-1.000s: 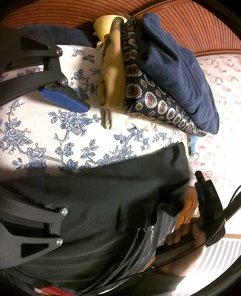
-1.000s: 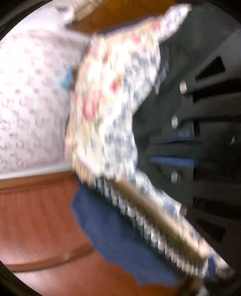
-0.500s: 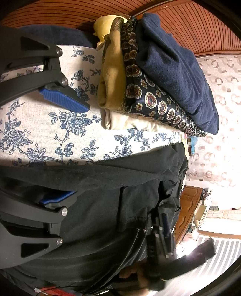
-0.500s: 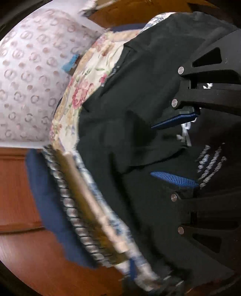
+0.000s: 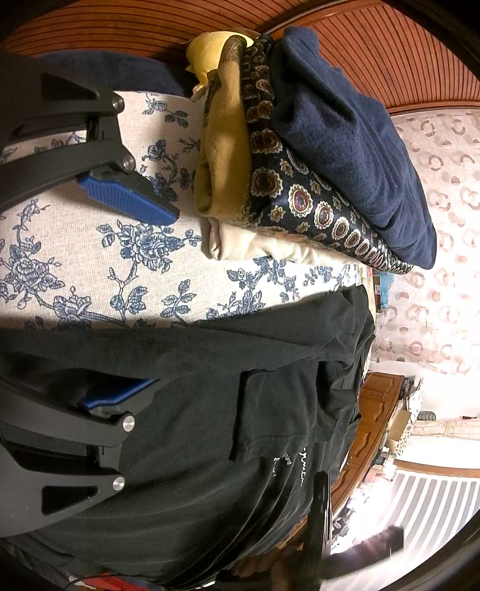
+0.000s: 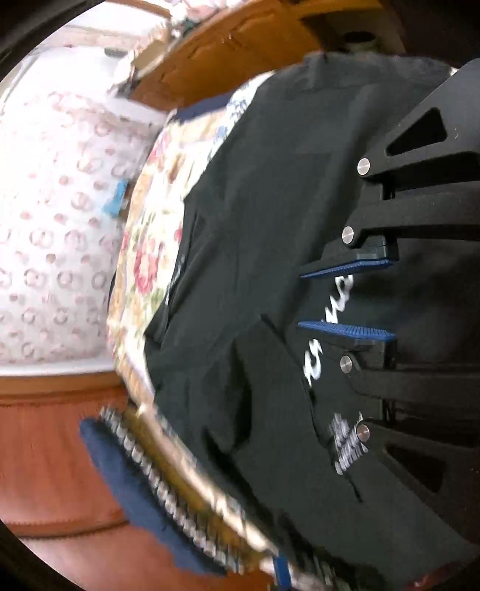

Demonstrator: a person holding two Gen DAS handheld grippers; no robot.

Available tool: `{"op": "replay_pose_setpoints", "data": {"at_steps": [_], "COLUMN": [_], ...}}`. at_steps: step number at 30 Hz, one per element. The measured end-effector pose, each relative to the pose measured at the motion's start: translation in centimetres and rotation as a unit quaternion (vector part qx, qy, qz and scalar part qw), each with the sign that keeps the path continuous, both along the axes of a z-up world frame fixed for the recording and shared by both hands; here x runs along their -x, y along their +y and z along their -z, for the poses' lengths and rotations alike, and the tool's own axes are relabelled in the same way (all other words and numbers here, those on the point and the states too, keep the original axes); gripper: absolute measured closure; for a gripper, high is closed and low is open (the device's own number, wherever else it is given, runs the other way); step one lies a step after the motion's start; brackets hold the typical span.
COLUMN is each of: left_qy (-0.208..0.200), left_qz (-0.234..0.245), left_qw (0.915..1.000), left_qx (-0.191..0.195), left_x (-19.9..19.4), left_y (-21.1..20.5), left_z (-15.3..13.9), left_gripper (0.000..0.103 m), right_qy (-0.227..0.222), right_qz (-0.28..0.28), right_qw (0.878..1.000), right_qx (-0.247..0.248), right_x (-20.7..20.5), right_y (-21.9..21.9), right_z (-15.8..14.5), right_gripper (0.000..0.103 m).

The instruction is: Fold small clothes

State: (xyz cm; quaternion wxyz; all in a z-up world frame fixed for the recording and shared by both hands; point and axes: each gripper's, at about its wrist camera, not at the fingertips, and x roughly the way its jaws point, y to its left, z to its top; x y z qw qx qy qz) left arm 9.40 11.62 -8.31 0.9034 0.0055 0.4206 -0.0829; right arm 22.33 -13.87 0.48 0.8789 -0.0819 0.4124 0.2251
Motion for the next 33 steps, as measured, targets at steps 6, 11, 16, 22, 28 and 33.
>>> {"op": "replay_pose_setpoints", "data": {"at_steps": [6,11,16,22,28,33], "left_qy": [-0.006,-0.01,-0.002,-0.003,-0.002,-0.002], "left_qz": [-0.032,-0.07,-0.072,-0.071,-0.071,-0.07], "left_qw": [0.9991,0.9971,0.9972,0.9974,0.9975,0.9975], "left_qx": [0.027,0.028,0.02,0.013,0.008,0.001], "left_x": [0.1,0.1,-0.2,0.0,-0.1,-0.1], "left_y": [1.7,2.7,2.6,2.3,2.1,1.7], "left_z": [-0.2,-0.4,0.0,0.1,0.0,0.1], "left_gripper": [0.028,0.032,0.032,0.032,0.032,0.032], "right_qy": [0.024,0.033,0.021,0.012,0.013,0.029], "right_qz": [-0.117,-0.175,-0.18,-0.189,-0.188,-0.184], "right_qw": [0.992,0.984,0.983,0.981,0.982,0.982], "right_qx": [-0.051,-0.024,0.031,0.042,0.022,0.012], "right_x": [4.4,7.0,7.4,8.1,9.2,9.5], "right_y": [5.3,9.6,11.2,9.9,7.5,6.9], "right_z": [-0.2,1.3,2.9,2.7,1.0,1.4], "right_gripper": [0.078,0.078,0.079,0.098,0.099,0.092]}}
